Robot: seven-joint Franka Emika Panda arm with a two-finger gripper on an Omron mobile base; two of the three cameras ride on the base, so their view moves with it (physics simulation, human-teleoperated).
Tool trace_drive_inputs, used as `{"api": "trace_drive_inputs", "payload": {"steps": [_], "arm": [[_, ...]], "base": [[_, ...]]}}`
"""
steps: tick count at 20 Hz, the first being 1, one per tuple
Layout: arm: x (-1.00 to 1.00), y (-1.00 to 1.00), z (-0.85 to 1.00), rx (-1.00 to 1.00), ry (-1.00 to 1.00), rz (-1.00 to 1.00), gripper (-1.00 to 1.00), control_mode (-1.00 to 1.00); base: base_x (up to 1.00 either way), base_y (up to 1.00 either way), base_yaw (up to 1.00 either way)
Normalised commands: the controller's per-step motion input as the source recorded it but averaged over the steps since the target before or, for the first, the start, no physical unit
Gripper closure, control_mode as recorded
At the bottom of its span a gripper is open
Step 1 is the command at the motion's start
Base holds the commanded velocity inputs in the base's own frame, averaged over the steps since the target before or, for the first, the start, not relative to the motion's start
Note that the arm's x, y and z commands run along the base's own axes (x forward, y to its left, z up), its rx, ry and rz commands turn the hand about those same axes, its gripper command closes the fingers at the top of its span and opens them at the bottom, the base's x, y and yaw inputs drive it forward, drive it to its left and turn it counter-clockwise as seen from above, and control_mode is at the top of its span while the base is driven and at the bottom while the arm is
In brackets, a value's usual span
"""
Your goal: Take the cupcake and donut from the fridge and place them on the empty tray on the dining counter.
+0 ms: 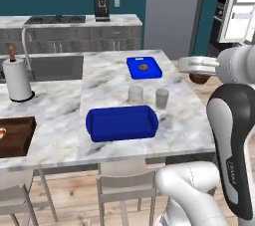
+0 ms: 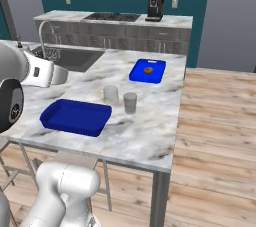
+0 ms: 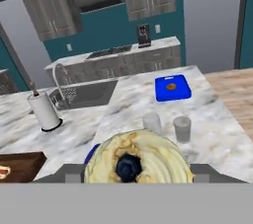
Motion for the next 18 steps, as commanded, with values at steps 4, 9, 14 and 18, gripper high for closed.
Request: {"api": "trace_drive_inputs", "payload": {"steps": [4, 9, 14, 18], "arm": [[0.74, 0.25, -0.61, 0.00, 0.67, 0.13, 1.00, -1.00], [0.58, 0.34, -0.71, 0.08, 0.39, 0.02, 1.00, -1.00], [0.44, 0.49, -0.85, 0.05, 0.03, 0.00, 1.00, -1.00], [0.50, 0.54, -0.84, 0.03, 0.00, 0.00, 1.00, -1.00]], "base": [[0.00, 0.00, 0.00], [0.00, 0.00, 0.00], [0.00, 0.00, 0.00], [0.00, 0.00, 0.00]]}}
